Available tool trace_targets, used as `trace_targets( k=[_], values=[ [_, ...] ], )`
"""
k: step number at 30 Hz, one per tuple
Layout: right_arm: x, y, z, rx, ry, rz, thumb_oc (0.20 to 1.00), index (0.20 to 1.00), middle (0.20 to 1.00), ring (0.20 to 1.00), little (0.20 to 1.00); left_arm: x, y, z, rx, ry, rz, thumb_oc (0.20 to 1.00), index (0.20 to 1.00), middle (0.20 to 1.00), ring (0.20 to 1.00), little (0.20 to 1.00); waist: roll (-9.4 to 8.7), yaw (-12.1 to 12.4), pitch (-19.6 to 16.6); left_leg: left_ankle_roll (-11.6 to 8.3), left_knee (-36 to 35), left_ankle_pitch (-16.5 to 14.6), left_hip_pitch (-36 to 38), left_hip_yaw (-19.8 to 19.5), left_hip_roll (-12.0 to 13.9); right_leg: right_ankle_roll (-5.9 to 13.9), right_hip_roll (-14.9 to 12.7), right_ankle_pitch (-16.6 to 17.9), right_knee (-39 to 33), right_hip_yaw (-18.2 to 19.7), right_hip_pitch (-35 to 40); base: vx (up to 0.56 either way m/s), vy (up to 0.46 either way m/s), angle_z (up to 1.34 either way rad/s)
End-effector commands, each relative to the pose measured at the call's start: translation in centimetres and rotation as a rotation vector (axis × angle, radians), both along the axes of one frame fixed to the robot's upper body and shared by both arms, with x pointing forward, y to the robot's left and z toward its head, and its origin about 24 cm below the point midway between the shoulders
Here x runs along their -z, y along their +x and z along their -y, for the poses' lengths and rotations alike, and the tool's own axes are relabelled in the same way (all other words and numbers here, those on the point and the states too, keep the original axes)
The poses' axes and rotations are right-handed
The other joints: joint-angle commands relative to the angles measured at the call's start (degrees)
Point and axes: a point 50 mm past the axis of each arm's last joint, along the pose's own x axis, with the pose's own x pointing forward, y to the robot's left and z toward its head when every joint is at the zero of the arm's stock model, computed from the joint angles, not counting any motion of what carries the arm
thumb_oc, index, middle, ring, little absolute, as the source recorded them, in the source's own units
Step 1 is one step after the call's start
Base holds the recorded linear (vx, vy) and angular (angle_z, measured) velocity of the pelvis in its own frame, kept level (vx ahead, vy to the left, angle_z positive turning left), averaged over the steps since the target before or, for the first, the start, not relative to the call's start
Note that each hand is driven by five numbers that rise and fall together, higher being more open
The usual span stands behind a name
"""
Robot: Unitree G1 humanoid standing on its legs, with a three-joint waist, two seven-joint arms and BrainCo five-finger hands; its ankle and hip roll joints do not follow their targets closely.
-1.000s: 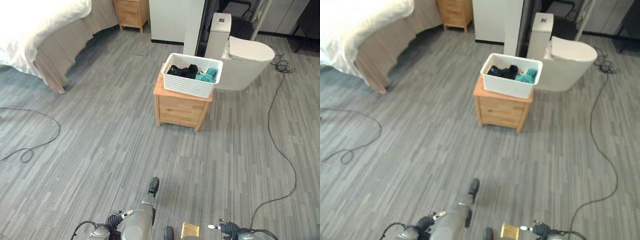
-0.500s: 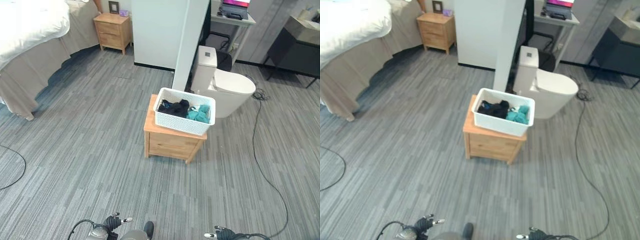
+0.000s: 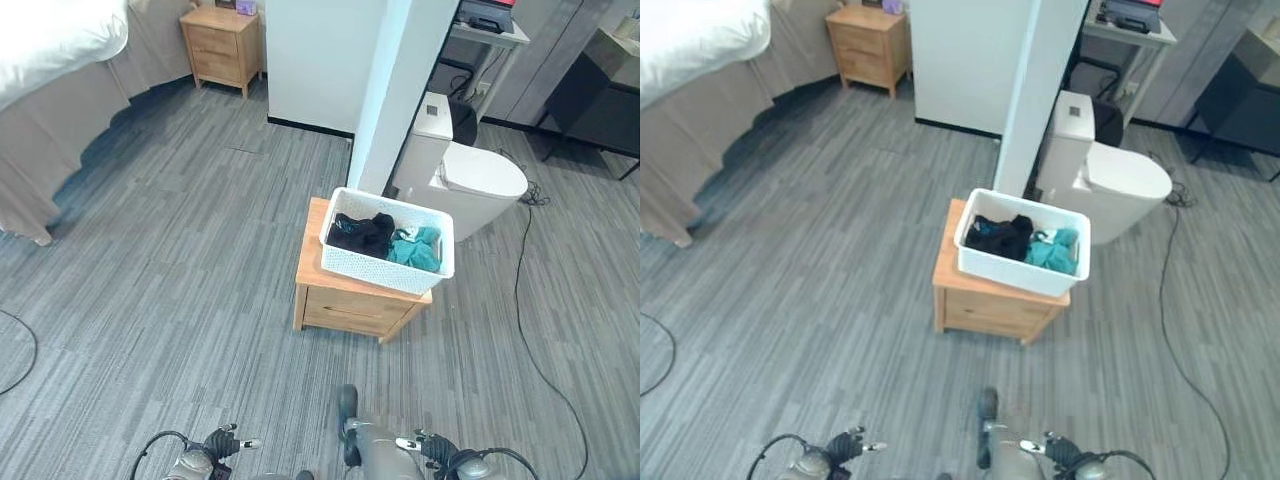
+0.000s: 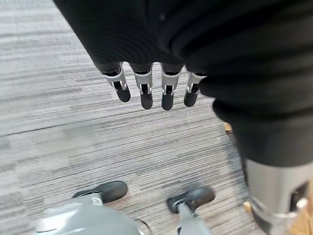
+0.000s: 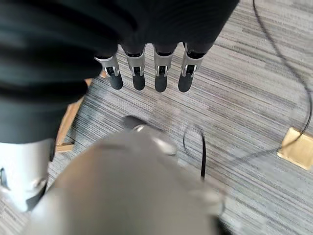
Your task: Grab the laundry basket,head to the washer,open it,put in the laundry and shut it.
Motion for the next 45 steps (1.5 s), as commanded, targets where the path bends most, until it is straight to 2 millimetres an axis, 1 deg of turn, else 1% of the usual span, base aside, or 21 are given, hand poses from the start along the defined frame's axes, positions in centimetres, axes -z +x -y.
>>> trace_targets(
  k=[1,3,5,7,9,12,13,14,17,18,19,20,21,22,23,25,29,40,42,43,45],
  values=[
    [-0.1,-0.3,1.4,-0.015,-0.051,-0.019,1.0,1.0,1.0,1.0,1.0,0.1,-0.5,-0.4,0.008,0.008,-0.004,1.0,1.0,1.0,1.0,1.0,-0.68,0.04,-0.24,-1.89,1.86,-1.42,-4.14,0.76,4.21,5.64,-4.34,7.76,-5.05,2.77,7.67,0.38,-0.175,0.44],
    [0.1,-0.9,1.3,-0.013,-0.049,-0.037,1.0,1.0,1.0,1.0,1.0,0.4,-1.3,-0.1,0.025,0.004,-0.039,1.0,1.0,1.0,1.0,1.0,-1.0,-0.42,-1.47,-2.7,1.26,-2.43,-2.07,-0.63,5.33,4.88,-3.96,7.73,-5.84,4.11,9.12,0.33,-0.17,0.28],
    [0.0,-1.1,1.8,0.01,-0.056,-0.043,1.0,1.0,1.0,1.0,1.0,0.4,-1.1,0.0,0.075,0.018,-0.043,1.0,1.0,1.0,1.0,1.0,-0.79,-1.08,-2.62,-3.66,1.78,-2.07,-0.82,-2.34,6.98,3.71,-1.59,7.01,-3.14,6.75,9.66,0.31,-0.189,0.28],
    [0.2,-2.2,2.4,0.02,-0.075,-0.074,1.0,1.0,1.0,1.0,1.0,0.4,-1.2,0.1,0.068,0.012,-0.037,1.0,1.0,1.0,1.0,1.0,-0.09,-1.1,-3.72,-4.93,4.74,-0.91,-0.46,-3.58,8.81,2.48,-0.55,5.41,-2.13,5.35,10.84,0.31,-0.201,0.16],
    [0.1,-2.6,3.3,0.047,-0.101,-0.083,1.0,1.0,1.0,1.0,1.0,0.1,-0.2,0.4,0.066,0.007,0.004,1.0,1.0,1.0,1.0,1.0,0.81,-1.43,-4.01,-7.13,10.2,3.05,-2.18,-5.64,10.08,1.06,0.7,3.72,-1.71,4.0,12.58,0.3,-0.244,0.32],
    [-0.1,-2.7,4.1,0.066,-0.119,-0.081,1.0,1.0,1.0,1.0,1.0,0.0,0.1,0.5,0.075,0.007,0.014,1.0,1.0,1.0,1.0,1.0,1.0,-1.43,-3.9,-7.97,13.6,5.45,-3.06,-6.5,10.34,0.35,1.41,2.89,-2.46,3.79,14.31,0.17,-0.144,0.08],
    [-0.2,-2.7,4.3,0.08,-0.122,-0.078,1.0,1.0,1.0,1.0,1.0,-0.1,0.3,0.5,0.072,0.009,0.019,1.0,1.0,1.0,1.0,1.0,1.06,-1.27,-3.83,-8.42,15.83,7.42,-3.92,-6.45,10.59,-0.18,1.74,2.23,-2.75,3.75,15.38,0.15,-0.119,0.0],
    [-0.3,-2.5,4.6,0.079,-0.128,-0.071,1.0,1.0,1.0,1.0,1.0,-0.2,0.9,0.8,0.09,0.003,0.037,1.0,1.0,1.0,1.0,1.0,0.74,-0.65,-2.94,-9.41,22.23,11.28,-7.18,-7.27,9.89,-0.91,1.64,1.71,-3.42,4.21,17.31,0.15,-0.117,0.06],
    [-0.5,-2.0,4.8,0.062,-0.144,-0.063,1.0,1.0,1.0,1.0,1.0,-0.5,1.8,1.2,0.119,0.002,0.062,1.0,1.0,1.0,1.0,1.0,0.38,0.05,-1.64,-9.37,27.09,12.99,-9.85,-8.53,7.94,-1.35,1.39,1.37,-3.59,4.85,18.57,0.09,-0.066,-0.02],
    [-0.5,-1.9,4.8,0.05,-0.149,-0.065,1.0,1.0,1.0,1.0,1.0,-0.5,2.0,1.4,0.136,0.001,0.067,1.0,1.0,1.0,1.0,1.0,0.19,0.33,-1.21,-8.95,27.04,12.16,-11.04,-8.52,6.94,-1.41,1.15,1.13,-3.58,5.16,18.77,0.13,-0.041,-0.18],
    [-0.6,-1.7,4.9,0.034,-0.16,-0.063,1.0,1.0,1.0,1.0,1.0,-0.5,2.1,1.8,0.154,-0.003,0.066,1.0,1.0,1.0,1.0,1.0,-0.06,0.74,-1.08,-7.79,22.54,8.98,-13.96,-7.94,5.05,-0.85,0.86,0.66,-3.8,6.11,19.36,0.11,-0.027,-0.07],
    [-0.6,-1.7,4.9,0.034,-0.16,-0.063,1.0,1.0,1.0,1.0,1.0,-0.5,2.1,1.8,0.154,-0.003,0.066,1.0,1.0,1.0,1.0,1.0,-0.06,0.74,-1.08,-7.79,22.54,8.98,-13.96,-7.94,5.05,-0.85,0.86,0.66,-3.8,6.11,19.36,0.14,-0.025,0.0],
    [-0.6,-1.7,5.0,0.026,-0.164,-0.065,1.0,1.0,1.0,1.0,1.0,-0.5,2.0,1.9,0.164,-0.001,0.064,1.0,1.0,1.0,1.0,1.0,-0.38,1.38,-1.07,-7.12,19.0,5.86,-15.08,-6.69,4.83,-0.56,0.6,0.25,-4.02,6.62,20.16,0.12,-0.002,0.02],
    [-0.6,-1.7,4.9,0.018,-0.169,-0.064,1.0,1.0,1.0,1.0,1.0,-0.4,1.9,2.0,0.172,0.001,0.064,1.0,1.0,1.0,1.0,1.0,-0.13,1.75,-1.21,-6.74,12.39,4.69,-16.45,-5.68,4.96,-0.43,0.89,-0.44,-4.12,6.81,20.56,0.17,0.015,-0.05],
    [-0.6,-1.6,4.6,0.008,-0.165,-0.062,1.0,1.0,1.0,1.0,1.0,-0.4,1.8,2.1,0.178,0.002,0.061,1.0,1.0,1.0,1.0,1.0,0.24,2.31,-1.11,-6.39,8.9,5.75,-17.8,-5.9,4.58,-0.22,1.29,-0.88,-3.8,6.97,21.06,0.14,0.052,0.0],
    [-0.5,-1.4,4.3,-0.012,-0.163,-0.062,1.0,1.0,1.0,1.0,1.0,-0.2,1.5,2.1,0.183,0.003,0.044,1.0,1.0,1.0,1.0,1.0,0.66,2.9,-1.25,-5.73,8.41,5.24,-16.73,-7.18,4.37,0.26,1.0,-1.97,-2.88,7.5,21.59,0.13,0.106,-0.03],
    [-0.3,-1.8,4.0,-0.007,-0.145,-0.06,1.0,1.0,1.0,1.0,1.0,0.2,0.2,1.8,0.192,0.004,0.006,1.0,1.0,1.0,1.0,1.0,1.17,2.24,-2.83,-4.35,3.98,4.22,-12.91,-6.32,4.2,0.94,-0.51,-0.83,-4.02,9.18,22.09,0.12,0.156,-0.66],
    [-0.3,-0.8,2.7,-0.071,-0.127,-0.049,1.0,1.0,1.0,1.0,1.0,-0.1,0.6,1.1,0.2,0.031,0.02,1.0,1.0,1.0,1.0,1.0,1.34,3.36,-2.78,-2.12,3.36,2.94,-11.47,-5.18,2.81,2.59,-2.18,0.08,-3.74,10.85,21.12,0.02,0.09,-0.08],
    [-0.4,-0.2,2.6,-0.072,-0.124,-0.027,1.0,1.0,1.0,1.0,1.0,0.0,0.6,1.2,0.209,0.029,0.018,1.0,1.0,1.0,1.0,1.0,1.24,3.21,-2.45,-1.68,3.99,2.33,-11.95,-4.45,2.46,3.1,-2.22,0.85,-3.34,11.78,19.93,-0.06,0.068,-0.07],
    [-0.5,0.5,2.0,-0.085,-0.112,-0.002,1.0,1.0,1.0,1.0,1.0,0.1,0.3,1.3,0.188,0.024,0.013,1.0,1.0,1.0,1.0,1.0,1.26,3.66,-1.68,-1.28,5.02,1.77,-12.6,-2.19,2.76,4.26,-2.43,1.58,-2.27,11.61,18.07,-0.08,0.049,-0.25],
    [-0.6,0.9,1.7,-0.078,-0.099,0.012,1.0,1.0,1.0,1.0,1.0,0.2,-0.2,1.0,0.163,0.023,0.005,1.0,1.0,1.0,1.0,1.0,1.2,4.39,-1.5,-1.04,5.53,1.44,-12.86,-1.13,3.11,4.35,-1.76,1.19,0.26,12.09,17.22,-0.04,0.003,-0.86]
  ],
)
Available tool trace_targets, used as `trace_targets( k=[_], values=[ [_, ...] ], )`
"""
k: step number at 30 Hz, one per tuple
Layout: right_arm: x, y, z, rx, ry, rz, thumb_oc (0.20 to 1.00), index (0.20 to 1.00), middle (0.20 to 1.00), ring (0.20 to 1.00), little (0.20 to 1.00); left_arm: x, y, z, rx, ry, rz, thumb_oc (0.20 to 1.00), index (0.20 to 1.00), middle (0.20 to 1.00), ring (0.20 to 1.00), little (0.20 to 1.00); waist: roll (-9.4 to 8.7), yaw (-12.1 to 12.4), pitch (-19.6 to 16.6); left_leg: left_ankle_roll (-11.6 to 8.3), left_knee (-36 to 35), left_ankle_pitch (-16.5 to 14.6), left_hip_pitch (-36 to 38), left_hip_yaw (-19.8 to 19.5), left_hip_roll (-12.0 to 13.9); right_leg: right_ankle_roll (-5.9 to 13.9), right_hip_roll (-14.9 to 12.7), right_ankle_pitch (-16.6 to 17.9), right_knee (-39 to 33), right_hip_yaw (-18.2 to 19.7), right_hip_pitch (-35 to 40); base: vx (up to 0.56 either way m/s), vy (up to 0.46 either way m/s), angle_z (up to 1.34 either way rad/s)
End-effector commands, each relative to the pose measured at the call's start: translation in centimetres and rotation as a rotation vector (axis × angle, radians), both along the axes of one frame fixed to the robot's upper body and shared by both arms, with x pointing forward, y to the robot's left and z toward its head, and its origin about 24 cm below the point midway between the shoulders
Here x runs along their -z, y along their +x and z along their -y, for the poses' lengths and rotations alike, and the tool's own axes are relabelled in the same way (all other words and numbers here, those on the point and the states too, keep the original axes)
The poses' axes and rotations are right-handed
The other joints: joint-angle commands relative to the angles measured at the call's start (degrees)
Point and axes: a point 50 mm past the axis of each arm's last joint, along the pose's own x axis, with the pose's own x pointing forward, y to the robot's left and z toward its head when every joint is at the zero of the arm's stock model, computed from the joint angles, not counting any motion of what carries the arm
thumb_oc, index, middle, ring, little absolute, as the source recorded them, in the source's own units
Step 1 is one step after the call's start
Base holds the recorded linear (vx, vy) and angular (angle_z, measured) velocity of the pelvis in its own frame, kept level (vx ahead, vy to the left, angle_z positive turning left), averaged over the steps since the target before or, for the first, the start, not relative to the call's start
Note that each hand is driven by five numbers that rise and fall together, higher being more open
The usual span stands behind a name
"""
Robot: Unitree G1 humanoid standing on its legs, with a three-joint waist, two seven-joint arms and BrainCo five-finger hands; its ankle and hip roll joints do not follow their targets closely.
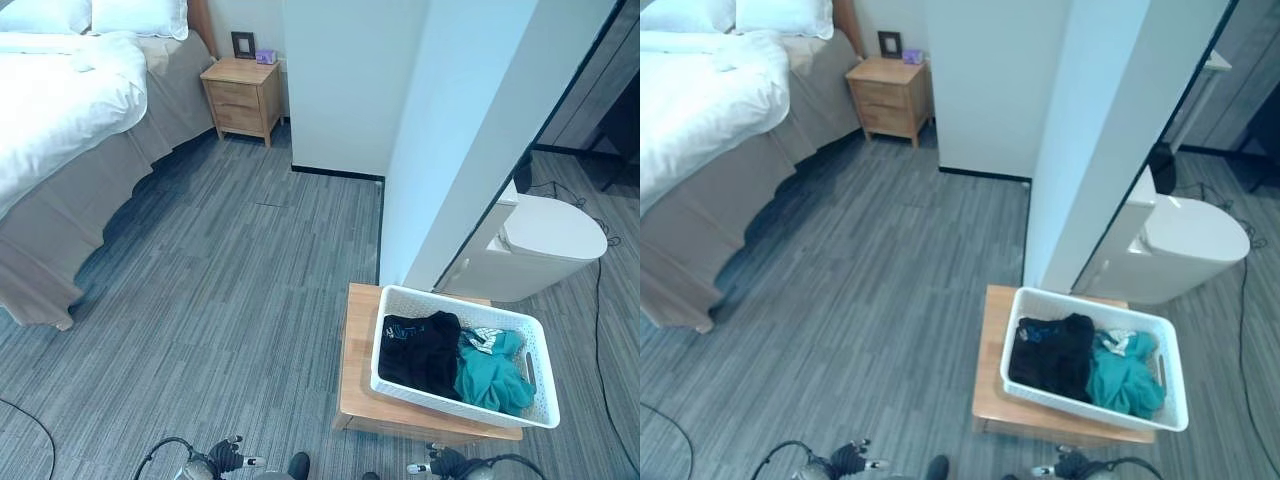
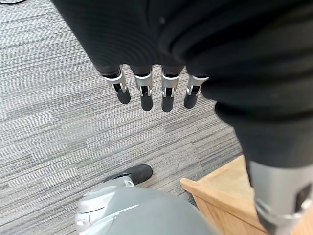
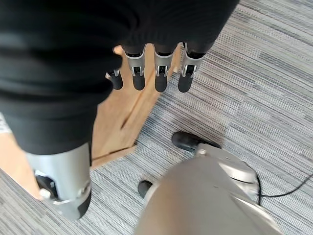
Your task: Grab the laundry basket,head to the washer,open it,put in the laundry and shut it.
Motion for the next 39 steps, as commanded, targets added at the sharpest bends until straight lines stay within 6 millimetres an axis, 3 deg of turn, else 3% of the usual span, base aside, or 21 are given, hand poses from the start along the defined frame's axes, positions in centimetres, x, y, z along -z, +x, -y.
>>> trace_targets(
  k=[1,2,4,5,6,8,9,10,11,12,13,16,17,18,20,21,25,27,39],
  values=[
    [-0.7,0.9,1.2,-0.021,-0.02,0.055,1.0,1.0,1.0,1.0,1.0,-0.2,1.1,0.4,-0.014,-0.005,0.027,1.0,1.0,1.0,1.0,1.0,0.37,2.2,2.04,1.73,8.09,-8.41,-1.4,-0.93,-1.41,1.13,2.55,1.58,6.53,-1.24,-4.83,-0.03,-0.04,-1.54],
    [-0.8,1.2,1.0,-0.023,-0.014,0.072,1.0,1.0,1.0,1.0,1.0,-0.2,1.2,0.3,-0.02,-0.003,0.033,1.0,1.0,1.0,1.0,1.0,0.43,2.28,2.43,1.68,8.43,-8.47,-1.59,-0.89,-1.13,1.33,2.18,1.46,7.95,-2.25,-5.78,-0.06,-0.063,-1.12],
    [-1.0,2.0,0.5,-0.088,-0.025,0.1,1.0,1.0,1.0,1.0,1.0,-0.4,1.4,-0.1,-0.062,0.011,0.056,1.0,1.0,1.0,1.0,1.0,1.21,3.47,3.3,0.63,9.25,-9.32,-1.96,1.79,1.4,1.41,-4.43,2.27,7.03,-14.01,-7.35,-0.1,-0.152,-0.32],
    [-1.1,2.4,0.1,-0.122,-0.029,0.107,1.0,1.0,1.0,1.0,1.0,-0.4,1.4,-0.3,-0.074,0.011,0.057,1.0,1.0,1.0,1.0,1.0,1.29,3.86,3.4,0.17,9.46,-9.5,-2.0,2.64,2.51,0.85,-6.62,2.58,6.15,-16.64,-7.0,-0.05,-0.293,-0.49],
    [-1.3,3.0,-0.2,-0.168,-0.035,0.12,1.0,1.0,1.0,1.0,1.0,-0.5,1.4,-0.5,-0.076,0.017,0.056,1.0,1.0,1.0,1.0,1.0,0.42,3.62,3.49,-0.22,9.89,-9.68,-1.96,1.59,2.67,1.16,-6.38,3.0,5.8,-12.25,-6.34,0.01,-0.222,-0.87],
    [-1.4,3.1,-0.2,-0.176,-0.034,0.122,1.0,1.0,1.0,1.0,1.0,-0.6,1.6,-0.9,-0.077,0.026,0.059,1.0,1.0,1.0,1.0,1.0,-0.35,3.83,3.21,-0.71,10.38,-9.82,-2.2,1.4,2.8,1.45,-5.78,2.64,4.94,-10.73,-5.34,0.06,-0.248,-0.45],
    [-7.5,11.9,5.0,-0.154,-0.198,0.285,1.0,1.0,1.0,1.0,1.0,-0.9,2.4,-1.4,0.006,0.051,0.043,1.0,1.0,1.0,1.0,1.0,-1.75,7.7,1.58,-1.61,10.3,-9.84,-2.14,0.06,3.09,1.58,-6.7,2.46,2.66,-14.18,-2.97,0.1,-0.372,0.41],
    [-4.1,7.5,2.9,-0.149,-0.113,0.192,1.0,1.0,1.0,1.0,1.0,-1.0,2.6,-0.9,0.013,0.045,0.069,1.0,1.0,1.0,1.0,1.0,-1.85,7.54,1.45,-2.24,9.77,-9.24,-2.07,-0.85,3.83,1.24,-6.0,1.9,2.23,-15.26,-2.56,0.07,-0.382,0.41],
    [-2.0,3.9,1.4,-0.186,-0.094,0.125,1.0,1.0,1.0,1.0,1.0,-1.1,2.9,-1.1,-0.013,0.052,0.089,1.0,1.0,1.0,1.0,1.0,-1.67,6.38,1.47,-2.79,8.98,-8.22,-2.07,-1.25,4.89,0.78,-4.72,1.28,2.43,-14.82,-2.55,-0.08,-0.401,0.18],
    [-1.7,3.7,0.2,-0.226,-0.076,0.139,1.0,1.0,1.0,1.0,1.0,-1.2,2.9,-1.5,-0.075,0.046,0.106,1.0,1.0,1.0,1.0,1.0,-1.55,4.7,1.52,-3.97,7.46,-6.74,-1.98,-1.03,7.29,-0.06,-2.58,0.39,2.1,-14.8,-2.62,-0.09,-0.284,0.83],
    [-1.7,3.7,0.2,-0.226,-0.076,0.139,1.0,1.0,1.0,1.0,1.0,-1.2,2.9,-1.5,-0.075,0.046,0.106,1.0,1.0,1.0,1.0,1.0,-1.53,4.67,1.53,-4.0,7.27,-6.67,-1.86,-1.03,7.35,-0.09,-2.53,0.39,2.08,-14.82,-2.58,-0.14,-0.339,0.85],
    [-1.9,3.7,1.0,-0.221,-0.118,0.155,1.0,1.0,1.0,1.0,1.0,-1.9,5.2,-0.3,-0.034,0.044,0.164,1.0,1.0,1.0,1.0,1.0,-0.97,2.29,3.25,-6.33,5.3,-2.03,-4.64,-0.63,10.79,-1.6,-0.03,-1.37,1.45,-17.88,-2.42,-0.18,-0.27,0.53],
    [-1.9,2.9,2.4,-0.154,-0.14,0.137,1.0,1.0,1.0,1.0,1.0,-2.1,6.4,1.2,-0.004,0.011,0.198,1.0,1.0,1.0,1.0,1.0,-0.68,-0.14,3.23,-5.02,5.82,-1.89,-6.53,9.31,10.33,-1.65,-0.84,-1.55,1.31,-21.5,-2.16,-0.17,-0.241,0.94],
    [-1.6,1.9,3.0,-0.108,-0.147,0.105,1.0,1.0,1.0,1.0,1.0,-2.2,6.9,2.3,0.017,-0.015,0.213,1.0,1.0,1.0,1.0,1.0,-0.38,-0.21,2.83,-3.93,8.48,-4.86,-6.4,10.22,5.91,-1.69,-0.85,-1.68,1.28,-22.16,-1.94,-0.12,-0.171,1.8],
    [-1.6,1.9,3.0,-0.106,-0.147,0.101,1.0,1.0,1.0,1.0,1.0,-2.2,6.9,2.4,0.019,-0.022,0.215,1.0,1.0,1.0,1.0,1.0,-0.32,-0.25,2.54,-3.51,8.98,-5.39,-6.78,9.38,4.52,-1.77,-0.8,-1.26,1.25,-21.72,-2.29,0.02,-0.009,1.22],
    [-1.5,1.7,2.8,-0.112,-0.149,0.104,1.0,1.0,1.0,1.0,1.0,-1.7,5.9,2.9,-0.014,-0.056,0.195,1.0,1.0,1.0,1.0,1.0,-0.04,0.86,1.69,-2.4,8.04,-6.5,-5.21,4.36,1.91,-1.89,-0.34,-0.4,0.22,-18.04,-1.77,0.11,0.064,-0.83],
    [-1.2,1.1,2.8,-0.1,-0.146,0.088,1.0,1.0,1.0,1.0,1.0,-1.3,5.1,3.1,-0.026,-0.07,0.163,1.0,1.0,1.0,1.0,1.0,0.27,0.48,1.11,-2.06,6.19,-5.89,-3.92,4.35,1.9,-1.74,-0.65,-0.15,-0.42,-18.21,-0.51,0.08,0.058,-0.7],
    [-0.8,-1.5,3.9,0.014,-0.106,0.044,1.0,1.0,1.0,1.0,1.0,-1.2,4.4,1.6,-0.096,-0.058,0.159,1.0,1.0,1.0,1.0,1.0,0.25,-0.98,0.2,-1.45,1.61,-4.93,-0.93,5.37,2.49,-1.21,-0.68,0.81,-1.26,-16.18,-0.53,0.05,0.116,0.15],
    [-0.2,-2.7,3.4,0.022,-0.099,-0.028,1.0,1.0,1.0,1.0,1.0,-0.8,3.0,0.8,-0.134,-0.051,0.114,1.0,1.0,1.0,1.0,1.0,-0.71,0.34,0.16,0.69,0.65,-6.2,1.63,6.8,1.44,0.61,-1.95,2.31,-1.01,-13.22,-0.7,0.02,0.074,-0.31]
  ],
)
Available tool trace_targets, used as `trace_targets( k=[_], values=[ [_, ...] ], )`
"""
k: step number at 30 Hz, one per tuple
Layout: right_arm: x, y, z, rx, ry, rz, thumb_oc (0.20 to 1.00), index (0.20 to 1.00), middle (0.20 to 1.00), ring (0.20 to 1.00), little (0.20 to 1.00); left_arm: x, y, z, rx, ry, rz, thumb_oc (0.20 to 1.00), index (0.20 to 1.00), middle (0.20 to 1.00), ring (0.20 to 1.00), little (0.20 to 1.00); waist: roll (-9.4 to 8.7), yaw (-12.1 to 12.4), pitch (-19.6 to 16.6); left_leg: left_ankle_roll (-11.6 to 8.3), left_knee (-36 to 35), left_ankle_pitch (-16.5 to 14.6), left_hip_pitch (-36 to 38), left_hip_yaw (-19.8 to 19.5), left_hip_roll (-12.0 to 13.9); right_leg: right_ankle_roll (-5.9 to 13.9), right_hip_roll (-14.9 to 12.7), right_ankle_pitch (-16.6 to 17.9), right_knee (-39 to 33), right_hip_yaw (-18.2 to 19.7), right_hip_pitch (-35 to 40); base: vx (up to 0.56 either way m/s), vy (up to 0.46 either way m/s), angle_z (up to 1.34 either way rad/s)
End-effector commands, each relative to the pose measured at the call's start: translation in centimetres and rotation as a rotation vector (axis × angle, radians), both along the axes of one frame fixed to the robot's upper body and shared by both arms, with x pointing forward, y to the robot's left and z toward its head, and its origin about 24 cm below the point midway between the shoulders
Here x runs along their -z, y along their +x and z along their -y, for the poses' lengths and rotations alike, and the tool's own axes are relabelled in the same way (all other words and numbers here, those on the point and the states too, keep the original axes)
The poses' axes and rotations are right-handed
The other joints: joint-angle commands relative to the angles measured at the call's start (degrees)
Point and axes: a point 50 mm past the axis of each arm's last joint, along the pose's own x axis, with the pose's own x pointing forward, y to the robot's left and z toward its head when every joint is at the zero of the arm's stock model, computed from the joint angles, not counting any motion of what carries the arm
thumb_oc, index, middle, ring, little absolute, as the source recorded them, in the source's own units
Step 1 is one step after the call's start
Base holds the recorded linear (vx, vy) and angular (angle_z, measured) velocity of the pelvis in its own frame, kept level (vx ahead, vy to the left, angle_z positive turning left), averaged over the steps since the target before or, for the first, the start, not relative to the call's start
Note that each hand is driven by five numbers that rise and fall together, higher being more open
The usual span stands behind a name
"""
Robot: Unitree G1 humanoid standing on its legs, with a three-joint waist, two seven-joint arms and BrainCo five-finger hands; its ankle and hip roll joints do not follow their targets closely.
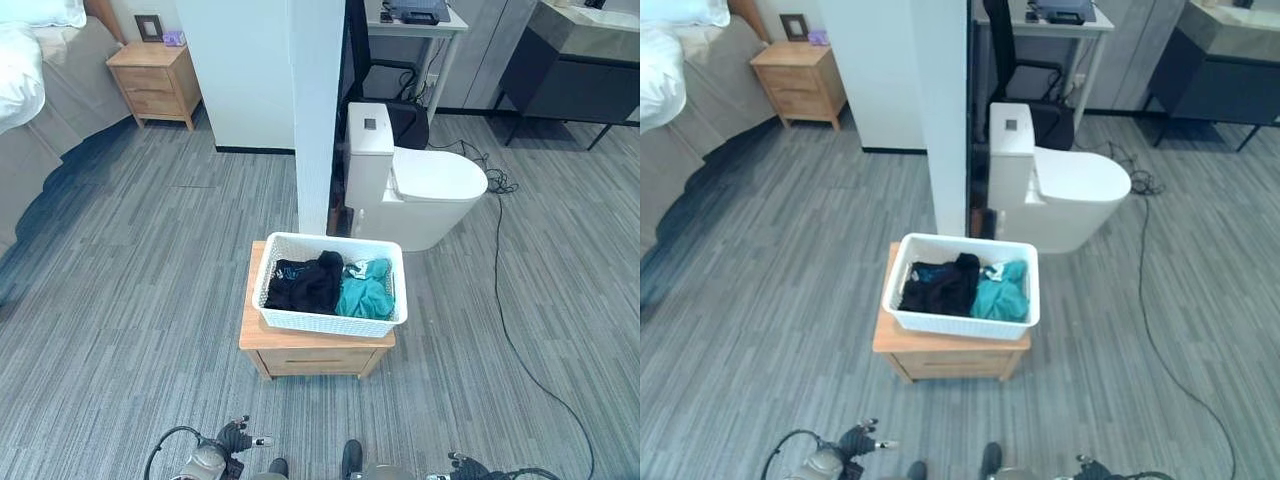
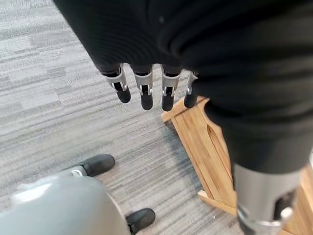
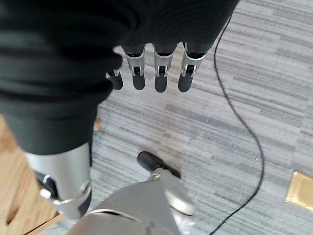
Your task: Grab the laundry basket,head to the washer,open it,put in the laundry and shut it.
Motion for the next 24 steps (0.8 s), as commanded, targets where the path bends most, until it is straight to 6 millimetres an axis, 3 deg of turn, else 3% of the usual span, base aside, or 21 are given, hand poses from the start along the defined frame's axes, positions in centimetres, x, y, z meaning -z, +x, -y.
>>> trace_targets(
  k=[1,9,12,14,15,17,19,20,21,24],
  values=[
    [-0.2,1.0,0.0,-0.03,-0.003,0.012,1.0,1.0,1.0,1.0,1.0,-0.5,1.3,-0.3,-0.009,0.0,0.036,1.0,1.0,1.0,1.0,1.0,-2.01,0.83,-0.08,3.53,-0.09,-0.37,-2.51,-0.23,-3.83,6.24,-4.23,-1.32,-0.3,3.4,2.39,0.01,0.089,-0.09],
    [-0.5,1.8,0.0,0.04,0.016,0.061,1.0,1.0,1.0,1.0,1.0,-0.6,1.5,-0.6,-0.01,0.017,0.052,1.0,1.0,1.0,1.0,1.0,-2.37,0.81,0.1,4.78,0.53,-1.24,-2.88,-0.01,-5.19,7.44,-5.6,-0.71,1.32,4.44,1.13,0.01,0.1,-0.06],
    [-2.1,3.8,2.0,0.132,0.018,0.212,1.0,1.0,1.0,1.0,1.0,-1.8,2.9,-1.9,-0.064,0.01,0.15,1.0,1.0,1.0,1.0,1.0,-2.57,-0.39,1.97,5.59,1.05,-1.81,-2.61,1.77,-5.13,8.74,-5.42,0.13,8.13,5.9,-2.72,-0.02,0.14,-0.2],
    [-2.9,5.5,1.4,0.14,0.055,0.308,1.0,1.0,1.0,1.0,1.0,-2.1,3.1,-2.4,-0.075,0.01,0.171,1.0,1.0,1.0,1.0,1.0,-2.36,-0.31,2.97,5.78,1.3,-1.89,-2.37,2.36,-4.7,9.09,-4.8,0.66,11.88,5.36,-4.78,0.01,0.069,-0.47],
    [-3.3,5.5,1.2,0.193,0.099,0.374,1.0,1.0,1.0,1.0,1.0,-2.4,3.2,-2.7,-0.108,-0.01,0.212,1.0,1.0,1.0,1.0,1.0,-1.85,-1.06,3.52,5.83,1.57,-2.07,-2.02,2.43,-4.43,9.03,-2.77,-0.04,13.7,5.68,-6.59,0.06,0.08,-0.58],
    [-3.8,5.1,1.8,0.237,0.09,0.426,1.0,1.0,1.0,1.0,1.0,-2.8,3.7,-2.7,-0.111,-0.019,0.239,1.0,1.0,1.0,1.0,1.0,-1.87,-2.39,3.91,5.68,1.65,-2.45,-1.65,1.47,-5.28,7.8,0.81,-0.81,9.54,8.16,-8.04,0.1,-0.004,-0.27],
    [-4.0,5.3,2.0,0.225,0.078,0.436,1.0,1.0,1.0,1.0,1.0,-2.8,3.7,-2.8,-0.123,-0.02,0.244,1.0,1.0,1.0,1.0,1.0,-2.01,-2.49,4.12,5.46,1.72,-2.92,-1.22,1.53,-5.24,7.28,0.39,0.16,6.93,6.64,-9.09,0.08,-0.061,0.17],
    [-4.2,5.1,2.1,0.216,0.078,0.44,1.0,1.0,1.0,1.0,1.0,-2.7,3.7,-2.6,-0.111,-0.027,0.234,1.0,1.0,1.0,1.0,1.0,-2.39,-2.67,4.02,5.16,2.97,-3.14,-1.61,0.87,-5.53,7.07,-0.27,-0.09,5.39,7.24,-7.33,0.11,-0.103,0.16],
    [-4.2,4.7,2.4,0.196,0.062,0.426,1.0,1.0,1.0,1.0,1.0,-2.7,3.7,-2.5,-0.107,-0.029,0.23,1.0,1.0,1.0,1.0,1.0,-2.86,-3.09,3.48,4.76,2.61,-3.04,-1.59,0.72,-5.38,6.32,0.81,0.05,3.53,9.36,-5.82,0.1,-0.102,0.19],
    [-4.9,5.1,3.3,0.144,0.025,0.435,1.0,1.0,1.0,1.0,1.0,-2.7,3.8,-2.3,-0.069,-0.024,0.225,1.0,1.0,1.0,1.0,1.0,-2.71,-3.03,2.49,4.1,2.14,-3.0,-1.22,1.11,-4.74,5.94,0.69,0.54,1.44,8.01,-4.3,0.1,-0.082,0.39]
  ],
)
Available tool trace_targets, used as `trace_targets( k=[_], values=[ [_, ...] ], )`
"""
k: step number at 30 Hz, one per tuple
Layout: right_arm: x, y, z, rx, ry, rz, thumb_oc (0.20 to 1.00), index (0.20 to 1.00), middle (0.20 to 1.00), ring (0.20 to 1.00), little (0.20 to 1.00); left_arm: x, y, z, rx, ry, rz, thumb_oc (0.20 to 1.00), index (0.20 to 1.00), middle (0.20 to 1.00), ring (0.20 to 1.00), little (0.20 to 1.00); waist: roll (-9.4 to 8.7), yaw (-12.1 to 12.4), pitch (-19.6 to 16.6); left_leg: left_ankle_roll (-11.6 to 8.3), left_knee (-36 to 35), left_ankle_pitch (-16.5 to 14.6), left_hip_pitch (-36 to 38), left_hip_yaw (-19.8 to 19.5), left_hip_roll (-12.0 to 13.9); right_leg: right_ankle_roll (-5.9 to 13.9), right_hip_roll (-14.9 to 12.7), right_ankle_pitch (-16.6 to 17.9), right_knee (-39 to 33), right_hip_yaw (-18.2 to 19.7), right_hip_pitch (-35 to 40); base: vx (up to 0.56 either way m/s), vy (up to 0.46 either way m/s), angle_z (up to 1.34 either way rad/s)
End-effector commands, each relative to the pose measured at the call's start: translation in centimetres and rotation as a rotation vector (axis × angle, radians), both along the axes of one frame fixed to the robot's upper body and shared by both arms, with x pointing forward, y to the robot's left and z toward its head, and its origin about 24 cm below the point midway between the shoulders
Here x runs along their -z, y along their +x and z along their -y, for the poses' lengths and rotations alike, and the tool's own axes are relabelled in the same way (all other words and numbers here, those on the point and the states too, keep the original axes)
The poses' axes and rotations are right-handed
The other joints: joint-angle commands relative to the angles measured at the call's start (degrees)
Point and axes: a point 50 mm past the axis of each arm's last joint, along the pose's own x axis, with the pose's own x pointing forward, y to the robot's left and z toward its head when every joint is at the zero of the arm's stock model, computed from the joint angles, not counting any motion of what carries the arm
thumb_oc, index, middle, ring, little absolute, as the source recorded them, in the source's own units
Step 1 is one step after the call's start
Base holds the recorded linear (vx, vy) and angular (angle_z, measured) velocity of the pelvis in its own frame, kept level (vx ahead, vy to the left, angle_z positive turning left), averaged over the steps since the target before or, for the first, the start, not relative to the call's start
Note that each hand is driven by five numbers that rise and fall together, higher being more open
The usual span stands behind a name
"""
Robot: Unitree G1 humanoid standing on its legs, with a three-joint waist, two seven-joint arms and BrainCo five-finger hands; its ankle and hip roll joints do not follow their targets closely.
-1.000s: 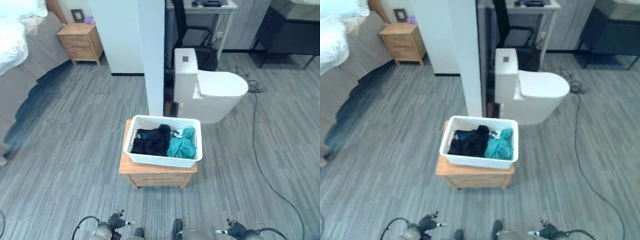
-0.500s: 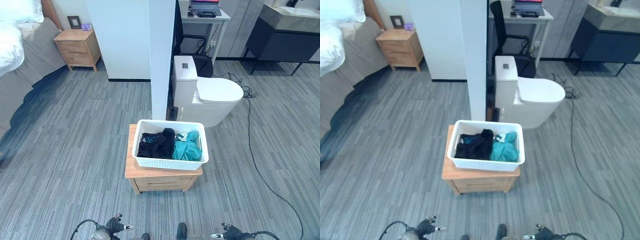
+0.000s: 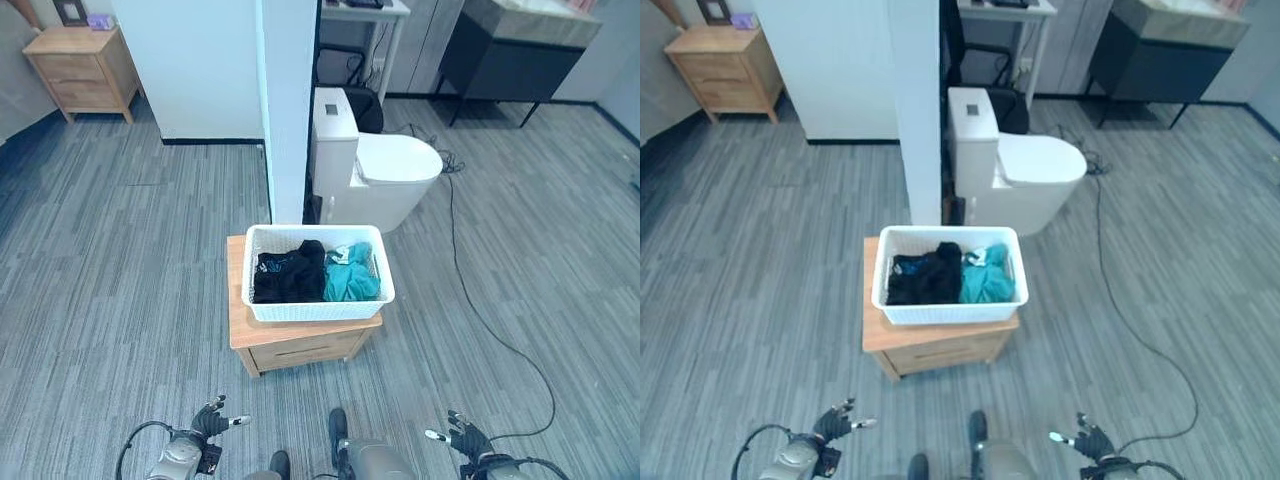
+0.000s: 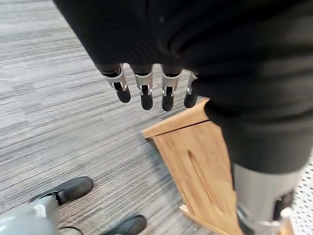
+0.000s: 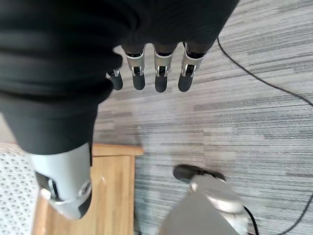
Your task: Grab the laundry basket,head to the washer,open it,put in the laundry and shut it.
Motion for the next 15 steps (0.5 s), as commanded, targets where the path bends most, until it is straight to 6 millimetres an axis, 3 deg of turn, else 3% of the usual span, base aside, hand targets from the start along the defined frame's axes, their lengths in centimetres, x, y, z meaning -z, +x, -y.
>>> trace_targets(
  k=[1,8,11,13,14,15],
  values=[
    [-3.0,3.1,3.6,-0.016,-0.11,0.134,1.0,1.0,1.0,1.0,1.0,-1.0,2.1,0.4,0.056,0.0,0.07,1.0,1.0,1.0,1.0,1.0,0.56,0.09,-1.32,-0.03,3.47,-3.35,-1.94,-1.28,-0.92,1.36,0.65,-1.28,-1.5,-0.52,3.4,0.12,-0.071,0.25],
    [-5.6,2.7,6.5,0.115,-0.128,0.261,1.0,1.0,1.0,1.0,1.0,-2.7,2.8,-0.1,0.06,-0.048,0.175,1.0,1.0,1.0,1.0,1.0,1.26,-0.27,-2.72,-0.88,3.81,-3.82,-0.97,-2.75,-0.08,0.44,0.71,-2.25,-3.15,-2.1,6.37,0.12,-0.036,0.13],
    [-8.6,3.0,7.8,0.128,-0.185,0.379,1.0,1.0,1.0,1.0,1.0,-4.3,3.6,-1.4,0.048,-0.033,0.245,1.0,1.0,1.0,1.0,1.0,1.43,-0.73,-2.59,-1.72,5.94,-4.45,-1.21,-2.96,0.25,-0.18,0.63,-3.52,-2.63,-2.74,7.2,0.07,-0.027,0.19],
    [-9.2,2.9,8.1,0.127,-0.201,0.4,1.0,1.0,1.0,1.0,1.0,-4.6,3.7,-1.6,0.049,-0.037,0.254,1.0,1.0,1.0,1.0,1.0,1.44,-0.87,-2.47,-2.13,7.41,-4.65,-1.61,-2.99,0.24,-0.43,0.65,-3.82,-2.5,-2.94,7.48,0.02,-0.04,0.07],
    [-11.4,3.3,8.5,0.105,-0.233,0.475,1.0,1.0,1.0,1.0,1.0,-5.4,4.2,-2.0,0.048,-0.033,0.288,1.0,1.0,1.0,1.0,1.0,1.15,-1.19,-1.81,-3.31,11.86,-3.48,-3.6,-3.12,-0.17,-1.09,0.44,-3.6,-2.6,-2.91,7.8,0.03,-0.054,0.02],
    [-12.2,3.2,8.9,0.107,-0.248,0.502,1.0,1.0,1.0,1.0,1.0,-5.9,4.4,-2.1,0.053,-0.031,0.307,1.0,1.0,1.0,1.0,1.0,1.32,-1.15,-1.49,-3.83,13.95,-3.35,-4.03,-3.31,0.03,-1.36,0.8,-4.11,-2.83,-2.93,8.58,0.01,-0.043,0.11]
  ],
)
